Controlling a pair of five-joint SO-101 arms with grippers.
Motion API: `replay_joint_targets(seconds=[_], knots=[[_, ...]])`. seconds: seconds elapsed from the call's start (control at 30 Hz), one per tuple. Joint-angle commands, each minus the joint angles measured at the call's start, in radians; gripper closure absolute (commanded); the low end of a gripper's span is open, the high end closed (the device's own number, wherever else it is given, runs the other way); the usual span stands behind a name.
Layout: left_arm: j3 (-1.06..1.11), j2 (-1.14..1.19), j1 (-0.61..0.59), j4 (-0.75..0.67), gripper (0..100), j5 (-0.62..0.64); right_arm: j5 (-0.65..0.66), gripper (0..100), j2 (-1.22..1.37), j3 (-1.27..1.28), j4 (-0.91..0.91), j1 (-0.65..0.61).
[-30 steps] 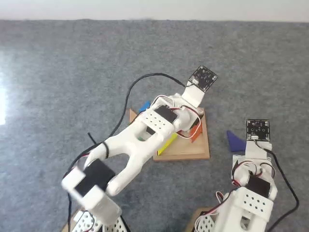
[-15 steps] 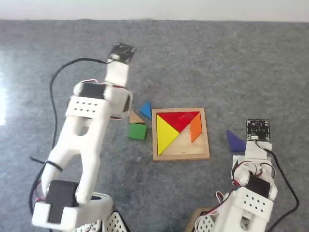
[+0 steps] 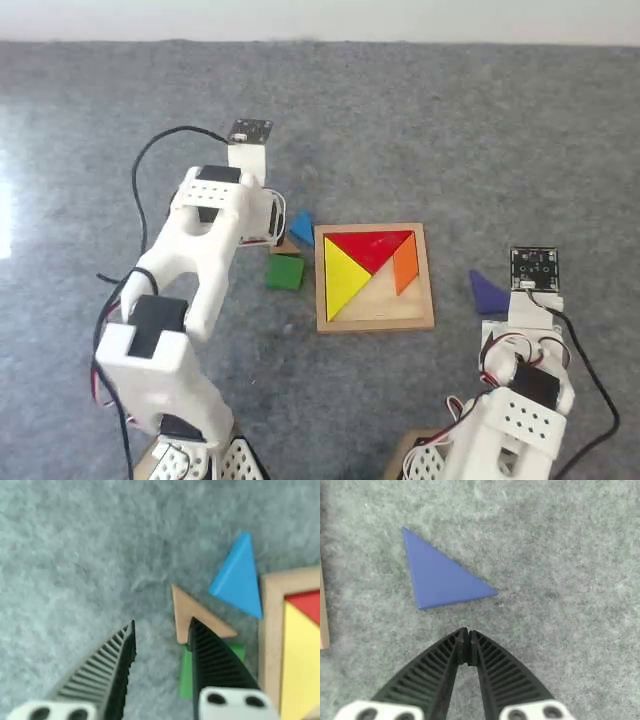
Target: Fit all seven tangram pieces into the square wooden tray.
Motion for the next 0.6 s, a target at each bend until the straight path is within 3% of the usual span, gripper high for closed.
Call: replay_joint_targets(seconds=[0.0, 0.3, 0.57], knots=[[-0.061, 0.011, 0.011, -0.02, 83, 0.018, 0.015, 99.0, -0.013, -0.032, -0.016, -0.008], [-0.065, 0.018, 0.061, -0.018, 83, 0.021, 0.015, 99.0, -0.013, -0.032, -0.016, -0.008], [-0.074, 0.006, 0.061, -0.018, 83, 0.112, 0.015, 99.0, -0.013, -0.032, -0.016, -0.008]])
